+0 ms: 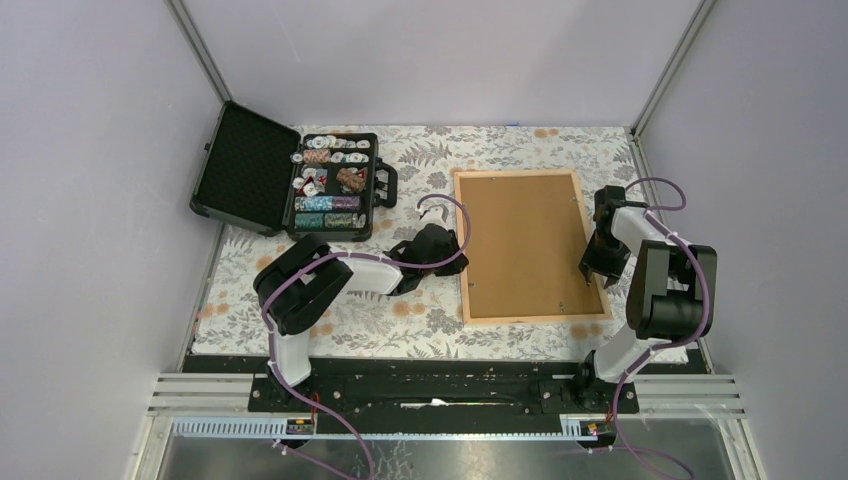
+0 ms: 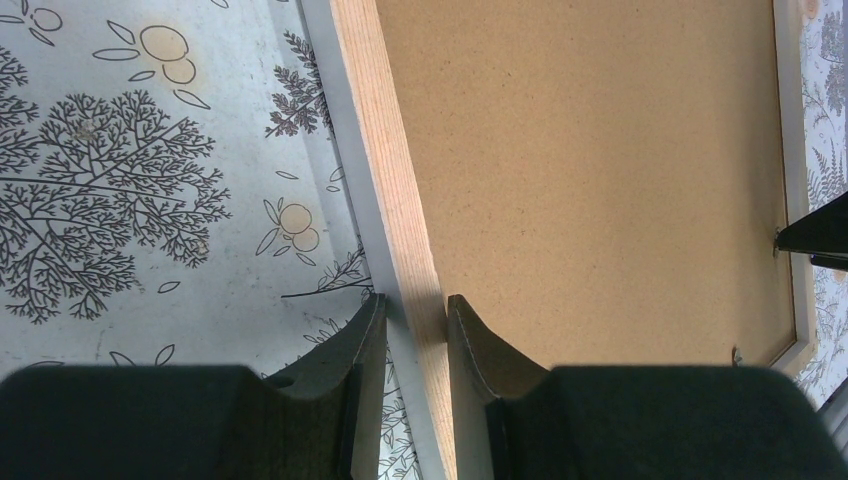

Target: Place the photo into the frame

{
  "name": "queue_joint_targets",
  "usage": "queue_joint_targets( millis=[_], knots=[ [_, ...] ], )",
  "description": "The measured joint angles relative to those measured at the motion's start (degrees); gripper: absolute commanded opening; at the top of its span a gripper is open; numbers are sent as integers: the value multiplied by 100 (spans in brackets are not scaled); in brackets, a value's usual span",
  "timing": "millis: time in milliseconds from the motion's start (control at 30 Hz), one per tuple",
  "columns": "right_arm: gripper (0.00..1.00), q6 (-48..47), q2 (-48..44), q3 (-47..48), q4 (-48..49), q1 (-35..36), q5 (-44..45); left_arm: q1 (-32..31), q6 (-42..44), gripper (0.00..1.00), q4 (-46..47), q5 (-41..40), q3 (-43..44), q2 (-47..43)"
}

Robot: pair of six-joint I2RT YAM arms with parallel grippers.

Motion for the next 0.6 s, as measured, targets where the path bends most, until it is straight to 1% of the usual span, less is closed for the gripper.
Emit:
queue_joint_targets(
  millis=[167, 367, 433, 467, 600],
  knots=[
    [38, -28, -4, -7, -15, 0, 94, 0, 0, 0, 0, 2, 0, 0],
    [34, -42, -4, -7, -48, 0, 212, 0, 0, 0, 0, 2, 0, 0],
    [35, -44, -4, -7, -48, 0, 229, 0, 0, 0, 0, 0, 0, 0],
    [38, -44, -4, -7, -50, 0, 232, 0, 0, 0, 0, 2, 0, 0],
    [46, -44, -7, -4, -37, 4, 157, 0, -2, 0, 0, 2, 0, 0]
  ],
)
